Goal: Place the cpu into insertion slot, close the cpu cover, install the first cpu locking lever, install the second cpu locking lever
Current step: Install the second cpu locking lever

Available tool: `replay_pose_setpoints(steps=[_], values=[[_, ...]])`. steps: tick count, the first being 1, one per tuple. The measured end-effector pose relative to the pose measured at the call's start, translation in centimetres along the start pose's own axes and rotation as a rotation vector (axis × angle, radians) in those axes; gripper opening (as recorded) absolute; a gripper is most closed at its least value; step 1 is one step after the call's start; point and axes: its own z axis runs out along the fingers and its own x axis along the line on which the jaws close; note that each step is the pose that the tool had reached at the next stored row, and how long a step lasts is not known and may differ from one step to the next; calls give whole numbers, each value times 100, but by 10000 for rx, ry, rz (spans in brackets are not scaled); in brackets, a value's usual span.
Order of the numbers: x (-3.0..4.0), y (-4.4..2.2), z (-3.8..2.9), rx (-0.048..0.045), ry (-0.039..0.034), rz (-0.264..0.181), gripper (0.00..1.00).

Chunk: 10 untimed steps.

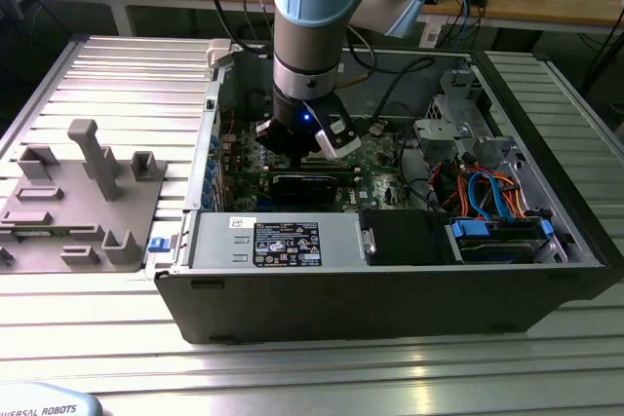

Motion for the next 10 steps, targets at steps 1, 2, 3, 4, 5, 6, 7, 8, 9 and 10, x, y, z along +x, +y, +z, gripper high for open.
replay_pose_setpoints(steps=[1,2,3,4,5,6,7,8,9,10], values=[[11,5,10,-1,-1,0,11],[20,17,27,2,0,1,11],[26,31,44,2,1,0,11],[26,39,52,1,0,0,11],[25,54,64,2,0,0,11],[19,101,91,1,0,-1,11],[16,132,115,3,1,0,11],[14,144,137,-2,-1,0,11],[13,146,152,1,0,-1,11],[13,145,162,1,1,-2,11]])
